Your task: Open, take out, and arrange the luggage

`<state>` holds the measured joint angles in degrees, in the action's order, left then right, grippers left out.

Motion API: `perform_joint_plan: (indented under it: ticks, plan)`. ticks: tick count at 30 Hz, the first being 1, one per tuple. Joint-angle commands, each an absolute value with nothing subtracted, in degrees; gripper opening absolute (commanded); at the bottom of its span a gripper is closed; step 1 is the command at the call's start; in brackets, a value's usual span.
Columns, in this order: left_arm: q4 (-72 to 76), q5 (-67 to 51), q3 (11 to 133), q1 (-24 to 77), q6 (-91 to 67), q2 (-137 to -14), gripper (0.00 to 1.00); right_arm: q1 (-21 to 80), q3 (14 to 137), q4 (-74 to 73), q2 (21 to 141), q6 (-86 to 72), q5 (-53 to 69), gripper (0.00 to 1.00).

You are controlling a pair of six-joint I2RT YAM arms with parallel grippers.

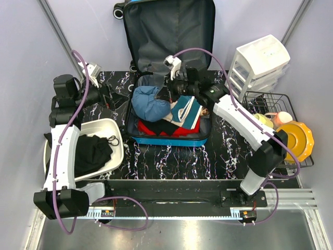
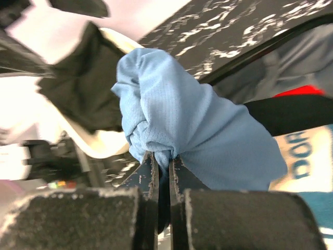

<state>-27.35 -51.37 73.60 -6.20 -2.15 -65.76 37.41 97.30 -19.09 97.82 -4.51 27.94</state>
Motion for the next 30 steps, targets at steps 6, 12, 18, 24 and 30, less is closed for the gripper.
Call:
perform_joint_plan:
  ticks: [6, 12, 18, 24, 30]
  plan:
    - [-27.51, -53.36, 72.79, -5.72, -5.89, -64.86, 0.97, 26.76, 94.93, -13.8, 94.99, -35.73, 44.38, 0.0]
    - [-30.15, -42.99, 70.49, 3.23, -1.76, -69.07, 0.96, 19.61, 84.21, -12.31, 99.22, -37.88, 38.59, 0.0]
    - [-29.44, -37.44, 71.53, 10.35, 1.48, -74.44, 0.85, 18.11, 82.97, -14.58, 99.94, -31.49, 37.44, 0.65]
    - [-27.34, -35.95, 76.45, 16.43, 3.25, -81.03, 0.71, 14.86, 85.78, -20.47, 95.72, -20.07, 34.28, 0.78]
    - [-27.16, -35.24, 82.96, 18.02, 5.97, -87.88, 0.58, 12.13, 85.26, -26.36, 90.8, -12.23, 31.64, 0.92]
